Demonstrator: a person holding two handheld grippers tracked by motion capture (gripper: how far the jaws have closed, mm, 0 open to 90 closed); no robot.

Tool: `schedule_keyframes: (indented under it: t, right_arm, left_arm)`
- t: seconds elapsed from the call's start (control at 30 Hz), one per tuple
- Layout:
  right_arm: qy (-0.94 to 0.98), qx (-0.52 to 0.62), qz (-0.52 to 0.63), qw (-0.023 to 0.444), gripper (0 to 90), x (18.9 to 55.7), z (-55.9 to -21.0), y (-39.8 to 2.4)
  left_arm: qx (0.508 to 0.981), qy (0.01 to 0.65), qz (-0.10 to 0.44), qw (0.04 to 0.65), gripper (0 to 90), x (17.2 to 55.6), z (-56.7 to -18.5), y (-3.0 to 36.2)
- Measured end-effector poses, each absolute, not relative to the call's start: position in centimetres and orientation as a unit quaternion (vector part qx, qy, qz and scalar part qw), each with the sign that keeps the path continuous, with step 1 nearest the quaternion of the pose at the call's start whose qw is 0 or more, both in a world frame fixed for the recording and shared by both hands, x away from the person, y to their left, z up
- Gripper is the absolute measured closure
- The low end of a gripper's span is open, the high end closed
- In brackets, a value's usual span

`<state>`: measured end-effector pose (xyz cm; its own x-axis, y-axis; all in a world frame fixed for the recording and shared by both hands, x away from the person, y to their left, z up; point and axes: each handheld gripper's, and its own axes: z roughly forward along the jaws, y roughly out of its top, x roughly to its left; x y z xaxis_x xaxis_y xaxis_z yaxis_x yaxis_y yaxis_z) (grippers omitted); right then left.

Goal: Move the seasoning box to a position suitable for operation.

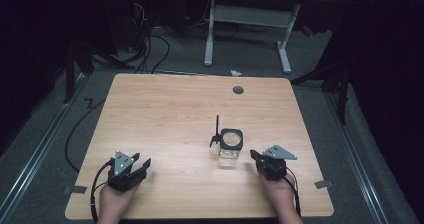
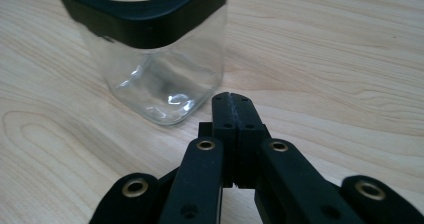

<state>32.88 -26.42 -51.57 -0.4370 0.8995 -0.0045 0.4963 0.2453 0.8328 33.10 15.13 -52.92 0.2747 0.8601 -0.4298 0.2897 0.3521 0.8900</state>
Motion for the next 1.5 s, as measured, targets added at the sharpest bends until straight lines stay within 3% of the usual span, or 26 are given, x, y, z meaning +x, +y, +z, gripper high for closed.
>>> schedule_keyframes:
  t: [0.3, 0.5, 0.6, 0.83, 1.07, 1.5]
  right_arm:
    - [0.75, 0.463, 0.401, 0.248, 90.0, 34.8, -52.1, -24.9]
    - [0.778, 0.413, 0.418, 0.221, 90.0, 32.6, -52.2, -22.4]
    - [0.792, 0.379, 0.418, 0.236, 90.0, 31.7, -51.6, -21.1]
    - [0.757, 0.449, 0.407, 0.245, 90.0, 36.7, -51.6, -24.2]
    - [0.762, 0.449, 0.402, 0.236, 90.0, 40.1, -52.1, -23.8]
    - [0.782, 0.393, 0.429, 0.225, 90.0, 35.0, -51.5, -21.0]
  left_arm:
    - [0.516, 0.556, 0.235, 0.607, 53.0, 33.1, -52.9, 15.0]
    - [0.516, 0.557, 0.234, 0.607, 53.8, 33.2, -53.0, 15.0]
    - [0.517, 0.555, 0.235, 0.608, 53.7, 33.1, -52.9, 14.9]
    - [0.516, 0.554, 0.235, 0.61, 53.8, 32.9, -52.8, 14.8]
    - [0.524, 0.554, 0.227, 0.606, 54.1, 32.9, -53.0, 14.5]
    - [0.536, 0.546, 0.212, 0.608, 56.1, 32.5, -53.1, 13.0]
